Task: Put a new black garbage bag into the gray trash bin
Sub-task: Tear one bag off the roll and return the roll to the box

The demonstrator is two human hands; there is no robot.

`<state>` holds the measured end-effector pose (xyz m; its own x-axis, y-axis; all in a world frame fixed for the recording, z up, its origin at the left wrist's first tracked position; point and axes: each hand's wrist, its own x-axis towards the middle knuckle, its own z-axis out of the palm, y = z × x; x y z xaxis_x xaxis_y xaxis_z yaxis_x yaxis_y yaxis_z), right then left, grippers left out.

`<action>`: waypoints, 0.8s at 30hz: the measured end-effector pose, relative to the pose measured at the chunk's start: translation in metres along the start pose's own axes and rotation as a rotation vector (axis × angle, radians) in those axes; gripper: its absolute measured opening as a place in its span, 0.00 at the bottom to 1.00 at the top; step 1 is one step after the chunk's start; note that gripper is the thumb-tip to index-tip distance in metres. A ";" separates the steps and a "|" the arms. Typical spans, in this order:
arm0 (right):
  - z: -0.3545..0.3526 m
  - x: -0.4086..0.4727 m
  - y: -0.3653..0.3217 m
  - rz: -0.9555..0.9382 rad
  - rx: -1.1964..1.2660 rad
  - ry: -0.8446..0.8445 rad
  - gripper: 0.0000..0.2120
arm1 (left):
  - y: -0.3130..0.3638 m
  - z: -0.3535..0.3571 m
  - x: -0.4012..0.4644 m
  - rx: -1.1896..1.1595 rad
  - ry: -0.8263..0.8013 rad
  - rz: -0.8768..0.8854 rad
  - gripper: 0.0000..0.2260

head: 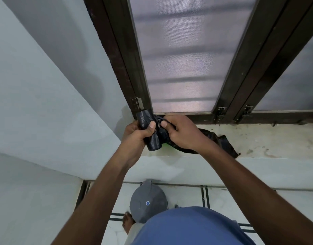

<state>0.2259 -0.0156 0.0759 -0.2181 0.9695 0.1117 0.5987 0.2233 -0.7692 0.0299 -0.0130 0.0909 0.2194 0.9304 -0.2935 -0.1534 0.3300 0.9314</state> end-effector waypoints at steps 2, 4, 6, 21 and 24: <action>0.005 0.000 0.002 0.057 0.088 -0.014 0.15 | 0.002 0.001 0.001 -0.004 0.014 0.003 0.14; 0.009 -0.002 0.001 0.132 0.290 -0.041 0.17 | 0.005 0.000 0.003 -0.034 0.015 0.004 0.18; 0.011 -0.003 0.000 0.201 0.491 -0.058 0.17 | 0.006 -0.001 0.006 -0.054 0.007 0.006 0.20; 0.036 0.002 -0.004 0.023 0.282 0.388 0.13 | 0.007 0.004 0.014 -0.018 0.000 0.041 0.11; 0.043 0.008 0.010 0.062 0.211 0.393 0.16 | 0.005 0.006 0.018 0.041 0.050 0.022 0.15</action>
<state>0.1971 -0.0103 0.0417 0.1469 0.9541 0.2608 0.4221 0.1780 -0.8889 0.0392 0.0041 0.0918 0.1675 0.9444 -0.2828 -0.1177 0.3040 0.9454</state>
